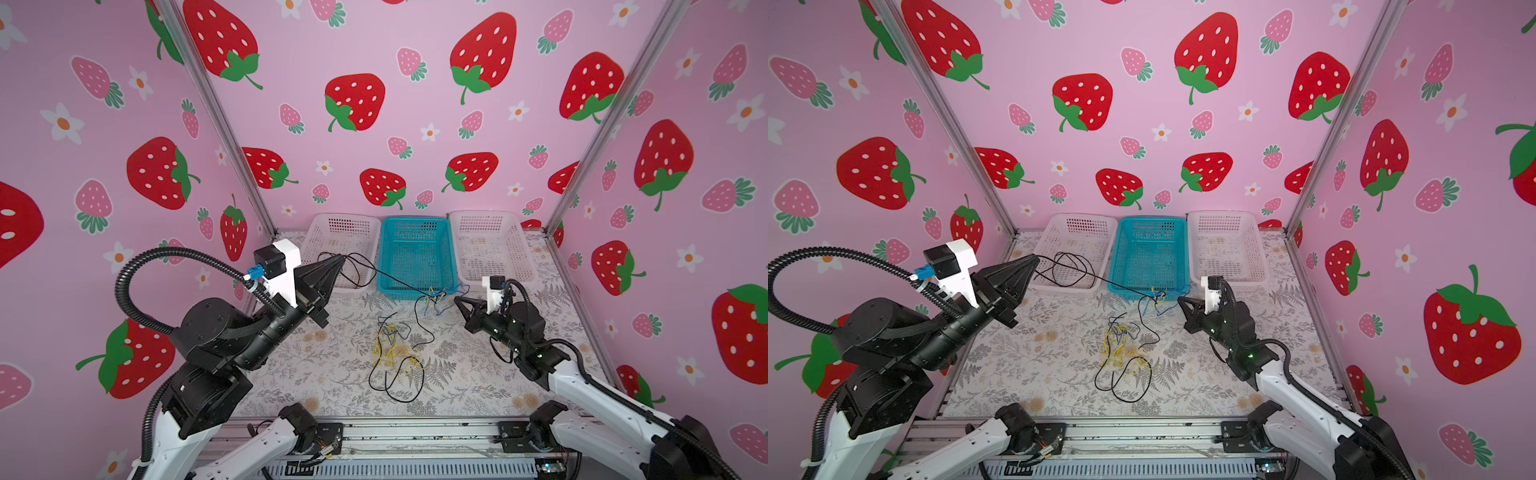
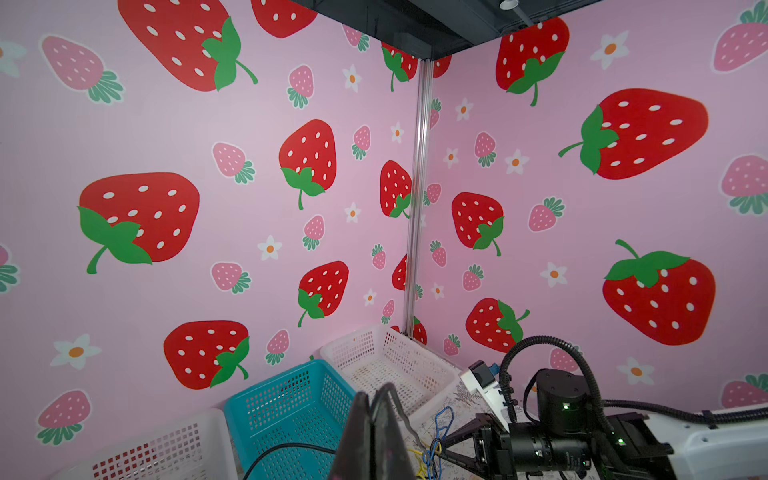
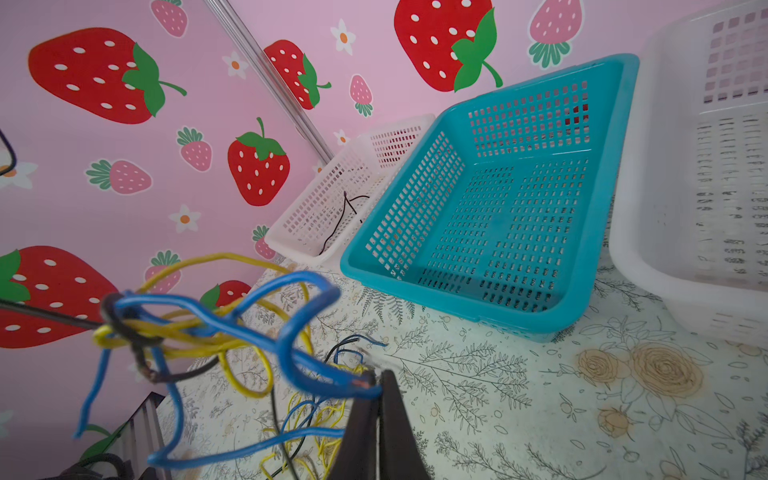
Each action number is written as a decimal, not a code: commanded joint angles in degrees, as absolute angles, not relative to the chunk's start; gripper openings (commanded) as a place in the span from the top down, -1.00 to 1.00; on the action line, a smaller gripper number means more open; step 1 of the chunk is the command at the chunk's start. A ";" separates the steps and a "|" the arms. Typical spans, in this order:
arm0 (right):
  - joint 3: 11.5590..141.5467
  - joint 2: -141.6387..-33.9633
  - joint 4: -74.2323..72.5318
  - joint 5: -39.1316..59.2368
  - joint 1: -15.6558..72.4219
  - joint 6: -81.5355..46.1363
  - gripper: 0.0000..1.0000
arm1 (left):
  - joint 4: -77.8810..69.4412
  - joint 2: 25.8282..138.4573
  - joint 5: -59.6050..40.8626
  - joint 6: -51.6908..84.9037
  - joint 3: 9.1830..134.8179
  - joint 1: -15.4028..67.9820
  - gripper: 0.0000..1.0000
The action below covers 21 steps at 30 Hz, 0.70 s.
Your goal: Untangle the cables
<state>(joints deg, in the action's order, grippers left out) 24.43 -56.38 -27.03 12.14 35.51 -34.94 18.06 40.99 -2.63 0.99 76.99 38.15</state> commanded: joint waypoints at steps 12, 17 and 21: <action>21.09 -64.98 -23.87 7.99 32.71 -33.94 1.00 | 13.08 37.17 4.50 1.18 82.70 38.18 1.00; 20.55 -63.01 -25.70 18.24 32.78 -33.95 0.97 | 17.08 35.92 3.55 3.09 77.77 38.18 1.00; 18.99 -56.42 -28.38 21.49 33.39 -32.74 0.96 | 15.72 33.57 1.59 6.64 68.55 38.22 1.00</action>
